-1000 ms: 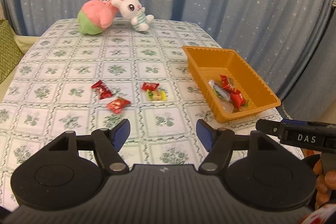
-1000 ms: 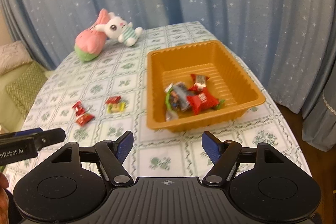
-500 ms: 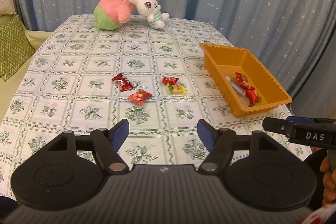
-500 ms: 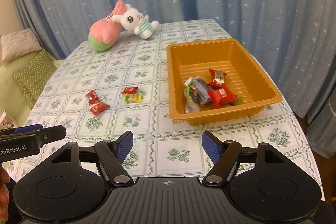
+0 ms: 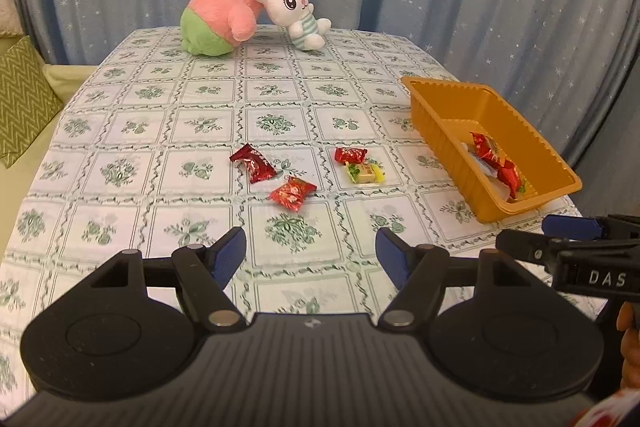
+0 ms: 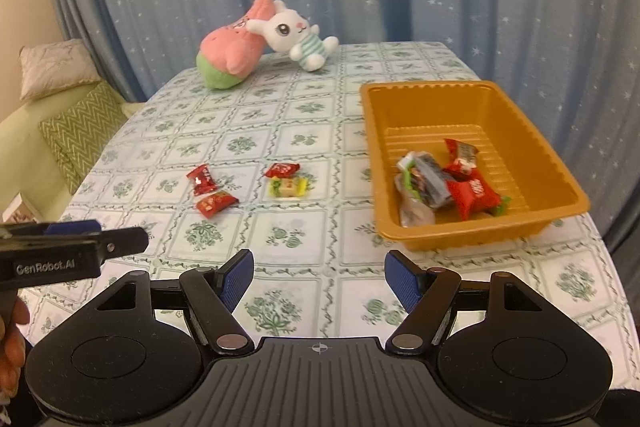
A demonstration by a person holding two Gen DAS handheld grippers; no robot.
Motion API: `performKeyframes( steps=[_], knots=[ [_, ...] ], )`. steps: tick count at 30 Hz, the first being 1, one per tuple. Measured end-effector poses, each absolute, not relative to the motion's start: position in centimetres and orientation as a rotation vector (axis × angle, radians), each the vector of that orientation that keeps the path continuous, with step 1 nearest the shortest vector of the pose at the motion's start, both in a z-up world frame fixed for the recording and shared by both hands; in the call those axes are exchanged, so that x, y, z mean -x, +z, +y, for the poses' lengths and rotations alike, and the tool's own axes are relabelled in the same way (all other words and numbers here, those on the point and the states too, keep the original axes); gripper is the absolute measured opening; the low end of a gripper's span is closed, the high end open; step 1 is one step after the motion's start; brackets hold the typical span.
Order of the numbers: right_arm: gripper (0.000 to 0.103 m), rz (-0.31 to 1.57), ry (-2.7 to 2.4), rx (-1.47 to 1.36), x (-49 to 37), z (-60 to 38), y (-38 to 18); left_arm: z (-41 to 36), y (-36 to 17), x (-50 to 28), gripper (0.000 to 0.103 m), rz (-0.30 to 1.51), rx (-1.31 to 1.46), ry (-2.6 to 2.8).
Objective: Organize snacks
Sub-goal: 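Move both tools back toward the remaining candies on the table, then grasp a red printed candy with the left gripper while the right grasps a yellow candy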
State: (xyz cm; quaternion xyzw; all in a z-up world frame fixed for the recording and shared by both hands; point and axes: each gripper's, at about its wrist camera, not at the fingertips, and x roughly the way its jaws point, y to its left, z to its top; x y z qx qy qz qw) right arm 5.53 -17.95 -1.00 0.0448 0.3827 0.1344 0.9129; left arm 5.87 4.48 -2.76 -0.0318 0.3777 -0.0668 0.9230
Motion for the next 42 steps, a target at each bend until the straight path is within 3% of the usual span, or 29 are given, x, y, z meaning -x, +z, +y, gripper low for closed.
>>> performKeyframes(
  steps=[11,16,23,30,42],
  knots=[
    [0.072,0.816,0.315,-0.069,-9.6,-14.8,-4.8,5.4,-6.3,-12.4,0.058,0.794,-0.035,-0.237],
    [0.072,0.829,0.329,-0.047,-11.3,-13.6,-6.6,5.4,-8.3,-15.2,0.039,0.815,-0.070,-0.282],
    [0.072,0.837,0.323,-0.047,-13.3,-12.9,-8.2,4.7,-11.0,-18.0,0.039,0.847,-0.102,-0.332],
    [0.072,0.827,0.329,-0.038,-14.9,-12.3,-9.1,5.1,-11.6,-19.0,0.024,0.862,-0.078,-0.325],
    [0.072,0.748,0.299,-0.010,-19.0,-10.1,-10.0,7.7,-9.7,-16.1,0.023,0.822,0.024,-0.227]
  ],
)
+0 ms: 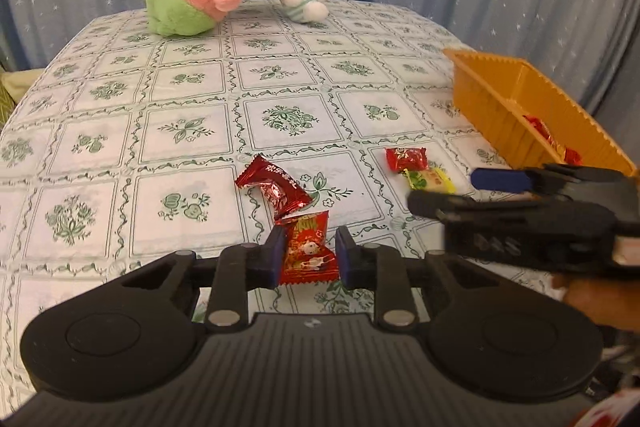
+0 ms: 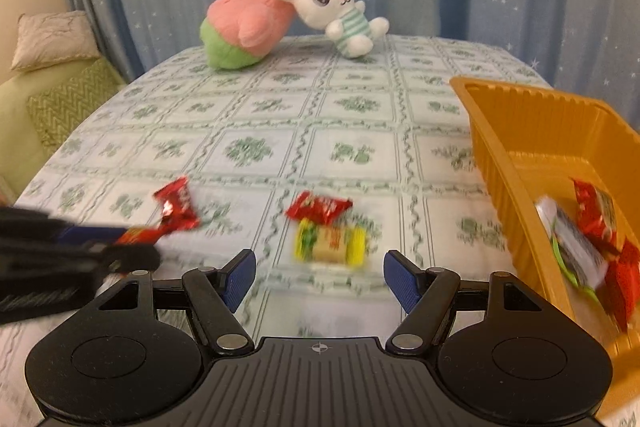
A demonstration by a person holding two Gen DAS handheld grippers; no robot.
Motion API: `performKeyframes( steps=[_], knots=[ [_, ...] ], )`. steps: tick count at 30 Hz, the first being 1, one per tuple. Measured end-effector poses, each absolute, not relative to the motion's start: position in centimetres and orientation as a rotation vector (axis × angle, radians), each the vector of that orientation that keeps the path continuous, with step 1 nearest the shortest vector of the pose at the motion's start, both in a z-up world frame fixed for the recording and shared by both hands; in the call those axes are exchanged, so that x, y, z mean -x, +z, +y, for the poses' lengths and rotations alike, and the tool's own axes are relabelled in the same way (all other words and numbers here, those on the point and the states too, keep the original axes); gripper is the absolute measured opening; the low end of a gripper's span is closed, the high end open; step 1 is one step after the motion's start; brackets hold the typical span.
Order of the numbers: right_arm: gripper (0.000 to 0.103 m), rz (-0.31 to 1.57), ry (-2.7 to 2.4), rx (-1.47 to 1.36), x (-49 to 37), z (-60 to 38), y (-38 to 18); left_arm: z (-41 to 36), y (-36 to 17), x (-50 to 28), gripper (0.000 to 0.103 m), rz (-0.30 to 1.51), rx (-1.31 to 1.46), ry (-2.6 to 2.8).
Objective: Organize snacks
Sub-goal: 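Grasp a red printed candy with the left gripper while the right grasps a yellow candy, then carry both candies over the orange tray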
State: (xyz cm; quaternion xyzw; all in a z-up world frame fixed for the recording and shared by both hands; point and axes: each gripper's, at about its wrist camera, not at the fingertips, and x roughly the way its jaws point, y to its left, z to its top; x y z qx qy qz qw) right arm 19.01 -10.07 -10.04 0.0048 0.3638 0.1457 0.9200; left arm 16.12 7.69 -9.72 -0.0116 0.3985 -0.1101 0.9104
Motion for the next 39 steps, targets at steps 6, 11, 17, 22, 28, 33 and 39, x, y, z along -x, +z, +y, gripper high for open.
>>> performKeyframes(
  steps=[6,11,17,22,28,33,39],
  knots=[
    [0.049,0.767,0.269,0.014,-20.6,-9.4,-11.0,7.7,-9.9,-15.7,0.023,0.823,0.052,-0.224],
    [0.027,0.746,0.282,0.067,-20.0,-9.0,-11.0,7.5,-9.8,-15.4,0.023,0.821,0.056,-0.223],
    [0.026,0.748,0.291,0.065,-18.6,-9.5,-10.1,6.9,-9.0,-14.6,0.023,0.806,0.065,-0.218],
    [0.026,0.737,0.291,0.043,-16.1,-10.6,-8.0,6.2,-7.7,-12.8,0.023,0.791,0.091,-0.201],
    [0.026,0.717,0.273,0.012,-12.4,-12.6,-5.1,5.2,-5.4,-10.1,0.023,0.769,0.123,-0.169],
    [0.026,0.697,0.262,0.006,-9.3,-14.2,-3.0,4.3,-3.3,-7.8,0.023,0.745,0.137,-0.147],
    [0.026,0.685,0.248,-0.006,-6.2,-16.1,-1.4,2.8,-1.4,-5.4,0.023,0.729,0.131,-0.141]
  ],
)
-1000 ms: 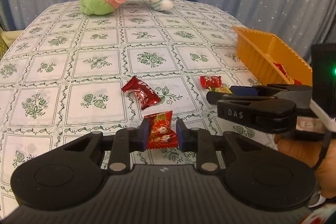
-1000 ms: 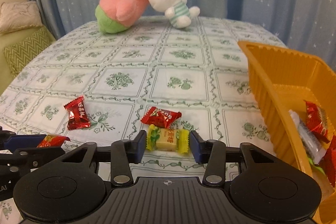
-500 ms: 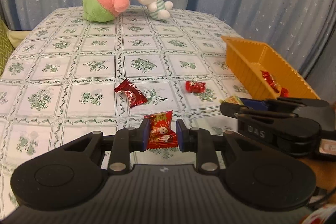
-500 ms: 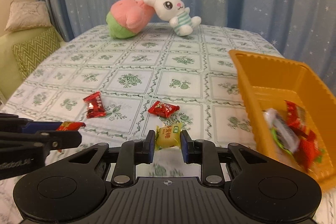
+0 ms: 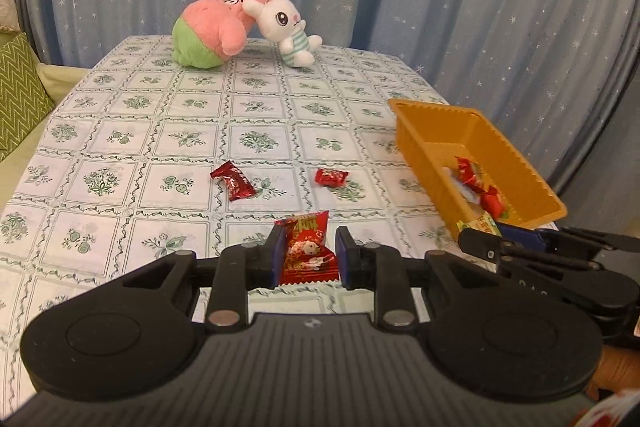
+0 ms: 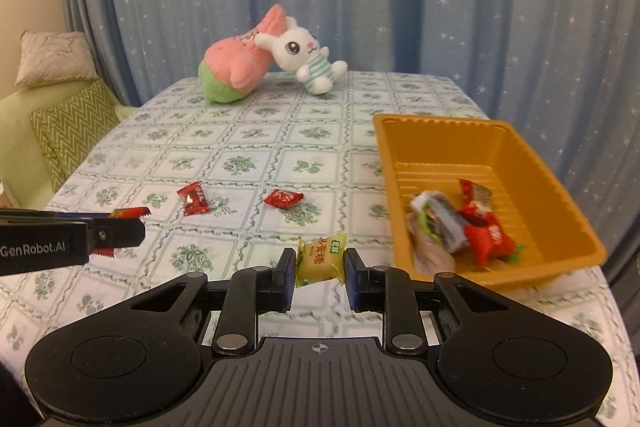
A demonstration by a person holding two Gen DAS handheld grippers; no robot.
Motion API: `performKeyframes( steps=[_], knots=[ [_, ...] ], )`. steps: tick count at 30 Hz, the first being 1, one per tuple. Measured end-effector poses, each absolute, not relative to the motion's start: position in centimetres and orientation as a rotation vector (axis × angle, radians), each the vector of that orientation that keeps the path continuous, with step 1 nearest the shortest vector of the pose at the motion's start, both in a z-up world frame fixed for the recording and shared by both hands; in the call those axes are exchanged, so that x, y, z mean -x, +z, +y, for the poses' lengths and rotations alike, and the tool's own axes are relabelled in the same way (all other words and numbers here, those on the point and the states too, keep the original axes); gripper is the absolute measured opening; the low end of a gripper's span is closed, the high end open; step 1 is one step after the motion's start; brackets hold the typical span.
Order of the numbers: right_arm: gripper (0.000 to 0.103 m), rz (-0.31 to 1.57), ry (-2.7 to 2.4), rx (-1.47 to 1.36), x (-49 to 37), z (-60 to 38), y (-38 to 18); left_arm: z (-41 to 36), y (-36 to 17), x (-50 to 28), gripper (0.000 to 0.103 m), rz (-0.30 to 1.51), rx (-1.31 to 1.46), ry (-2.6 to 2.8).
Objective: Organize snacks
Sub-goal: 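Carry both candies over the orange tray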
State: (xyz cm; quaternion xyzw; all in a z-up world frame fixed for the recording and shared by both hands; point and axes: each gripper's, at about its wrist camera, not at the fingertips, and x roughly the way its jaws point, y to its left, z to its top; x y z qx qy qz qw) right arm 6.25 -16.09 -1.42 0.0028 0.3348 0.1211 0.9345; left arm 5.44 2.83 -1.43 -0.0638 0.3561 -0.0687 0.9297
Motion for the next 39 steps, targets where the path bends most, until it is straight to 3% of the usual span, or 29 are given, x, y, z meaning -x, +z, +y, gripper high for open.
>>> performKeyframes(
  steps=[39],
  knots=[
    [0.026,0.672,0.155,-0.074,-2.7,-22.3,1.1,-2.6,0.1,-3.0,0.023,0.744,0.117,-0.218]
  ],
)
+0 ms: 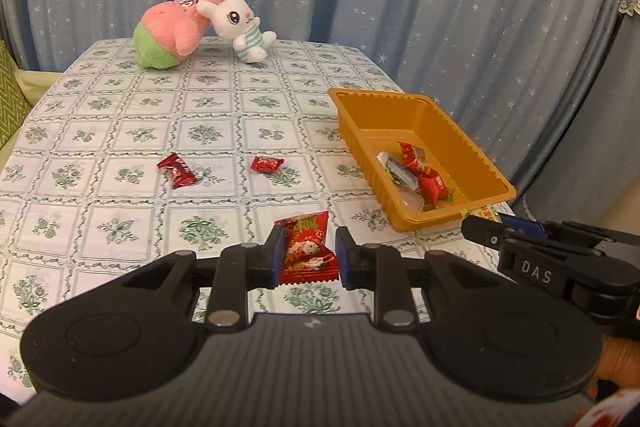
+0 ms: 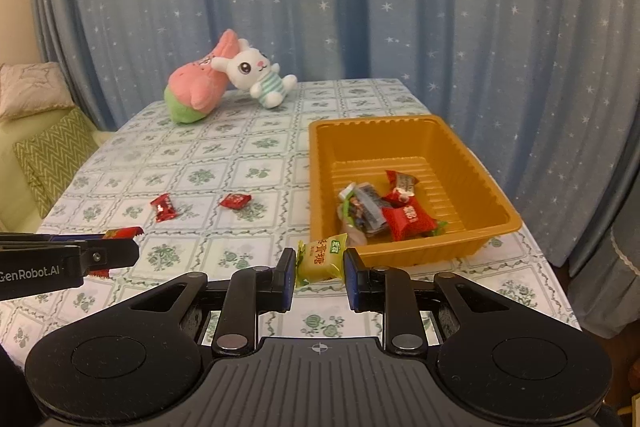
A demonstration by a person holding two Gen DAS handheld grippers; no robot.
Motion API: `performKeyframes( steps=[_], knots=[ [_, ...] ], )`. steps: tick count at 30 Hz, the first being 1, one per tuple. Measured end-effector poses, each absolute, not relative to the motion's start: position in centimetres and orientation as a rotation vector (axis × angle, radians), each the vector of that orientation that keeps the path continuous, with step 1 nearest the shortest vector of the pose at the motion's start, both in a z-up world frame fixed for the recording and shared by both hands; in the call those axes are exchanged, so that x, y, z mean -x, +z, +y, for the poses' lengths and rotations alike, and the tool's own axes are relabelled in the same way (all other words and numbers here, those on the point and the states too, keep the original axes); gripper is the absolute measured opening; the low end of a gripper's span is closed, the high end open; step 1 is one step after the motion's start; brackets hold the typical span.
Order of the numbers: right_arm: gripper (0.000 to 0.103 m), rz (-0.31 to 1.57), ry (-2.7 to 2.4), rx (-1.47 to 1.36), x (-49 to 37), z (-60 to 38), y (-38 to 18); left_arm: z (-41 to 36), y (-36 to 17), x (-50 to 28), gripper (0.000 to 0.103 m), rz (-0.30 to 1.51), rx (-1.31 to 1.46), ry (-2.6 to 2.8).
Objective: Organize snacks
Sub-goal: 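Carry both candies over the orange tray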
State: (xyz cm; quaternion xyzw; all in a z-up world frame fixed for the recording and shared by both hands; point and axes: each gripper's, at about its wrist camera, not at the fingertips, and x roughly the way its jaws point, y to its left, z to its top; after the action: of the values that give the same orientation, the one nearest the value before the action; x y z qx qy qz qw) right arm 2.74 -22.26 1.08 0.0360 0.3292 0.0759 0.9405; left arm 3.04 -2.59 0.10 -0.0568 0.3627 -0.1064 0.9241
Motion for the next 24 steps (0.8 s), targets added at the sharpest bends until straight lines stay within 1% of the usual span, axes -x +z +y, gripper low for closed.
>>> performKeyframes(
  steps=[24],
  knots=[
    [0.026,0.669,0.014,-0.121,-4.7,-29.9,1.9,-10.1,0.4,-6.5,0.023,0.751,0.084,-0.344]
  ],
)
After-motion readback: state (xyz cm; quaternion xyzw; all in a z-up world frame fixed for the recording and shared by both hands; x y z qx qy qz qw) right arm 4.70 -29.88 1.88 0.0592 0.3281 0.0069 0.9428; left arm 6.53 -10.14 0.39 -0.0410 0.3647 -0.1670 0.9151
